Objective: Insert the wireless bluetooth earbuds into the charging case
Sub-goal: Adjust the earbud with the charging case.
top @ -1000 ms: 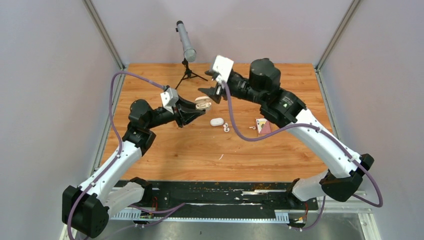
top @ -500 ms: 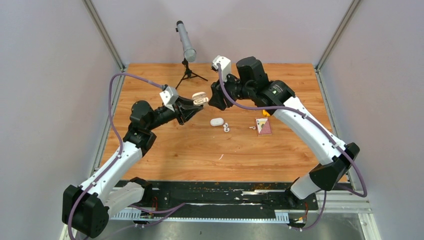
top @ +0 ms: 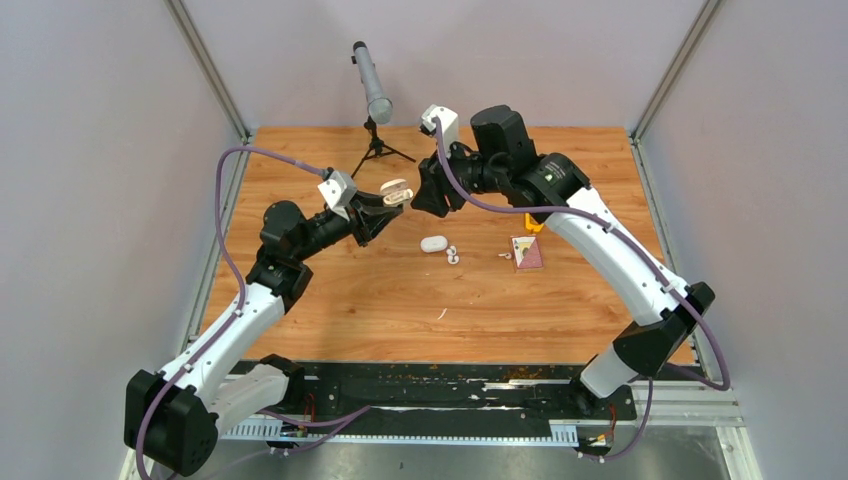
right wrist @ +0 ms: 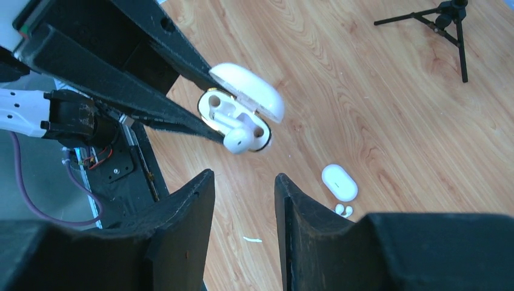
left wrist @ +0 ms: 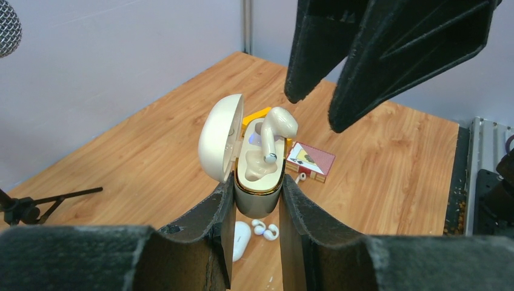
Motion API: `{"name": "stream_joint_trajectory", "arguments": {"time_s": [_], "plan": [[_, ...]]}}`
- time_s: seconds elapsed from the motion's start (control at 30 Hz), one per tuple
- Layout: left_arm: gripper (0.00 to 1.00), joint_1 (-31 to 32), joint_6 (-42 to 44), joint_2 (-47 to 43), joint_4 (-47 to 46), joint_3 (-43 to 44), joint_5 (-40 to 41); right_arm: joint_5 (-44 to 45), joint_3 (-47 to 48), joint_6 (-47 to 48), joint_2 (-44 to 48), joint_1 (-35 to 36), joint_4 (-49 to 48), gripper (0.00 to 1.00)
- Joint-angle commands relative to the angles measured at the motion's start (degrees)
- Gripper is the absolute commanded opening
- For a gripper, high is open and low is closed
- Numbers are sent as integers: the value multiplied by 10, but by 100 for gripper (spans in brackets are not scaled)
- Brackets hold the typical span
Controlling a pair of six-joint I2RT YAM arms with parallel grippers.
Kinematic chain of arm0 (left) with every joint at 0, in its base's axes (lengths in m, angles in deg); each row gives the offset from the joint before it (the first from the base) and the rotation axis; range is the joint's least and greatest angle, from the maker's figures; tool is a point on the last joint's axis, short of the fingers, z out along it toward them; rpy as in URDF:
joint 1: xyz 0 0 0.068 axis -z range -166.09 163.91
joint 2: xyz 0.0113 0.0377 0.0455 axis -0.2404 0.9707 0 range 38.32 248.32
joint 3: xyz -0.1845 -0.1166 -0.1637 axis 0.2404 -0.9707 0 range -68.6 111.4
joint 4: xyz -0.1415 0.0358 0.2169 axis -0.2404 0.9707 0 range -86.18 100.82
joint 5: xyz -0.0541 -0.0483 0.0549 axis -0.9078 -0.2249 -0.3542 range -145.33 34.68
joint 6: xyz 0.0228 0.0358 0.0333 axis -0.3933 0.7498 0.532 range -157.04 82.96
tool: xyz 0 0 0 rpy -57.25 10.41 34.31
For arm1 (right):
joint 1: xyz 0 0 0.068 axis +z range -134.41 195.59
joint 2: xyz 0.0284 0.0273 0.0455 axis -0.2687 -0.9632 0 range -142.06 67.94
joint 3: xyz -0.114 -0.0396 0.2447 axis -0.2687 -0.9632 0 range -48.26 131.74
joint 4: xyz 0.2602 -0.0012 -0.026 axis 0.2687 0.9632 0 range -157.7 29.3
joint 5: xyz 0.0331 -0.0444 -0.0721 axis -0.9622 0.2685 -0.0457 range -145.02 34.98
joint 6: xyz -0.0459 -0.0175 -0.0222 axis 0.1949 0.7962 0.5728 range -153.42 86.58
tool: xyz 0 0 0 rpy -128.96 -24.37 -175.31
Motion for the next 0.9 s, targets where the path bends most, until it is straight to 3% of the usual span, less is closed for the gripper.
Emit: {"name": "stream_joint_trajectory", "arguments": {"time_s": [0.0, 0.63, 0.77, 0.87], "plan": [[0, -2, 9, -8, -16, -2, 7, 2, 62, -19, -35, 0, -6, 41], [0, -2, 8, -6, -12, 2, 2, -31, 84, -14, -66, 0, -23, 29], [0, -2, 8, -3, -11, 3, -8, -37, 75, -9, -64, 0, -33, 30], [0, -2, 8, -4, -10, 3, -13, -39, 72, -8, -64, 0, -39, 23]]}}
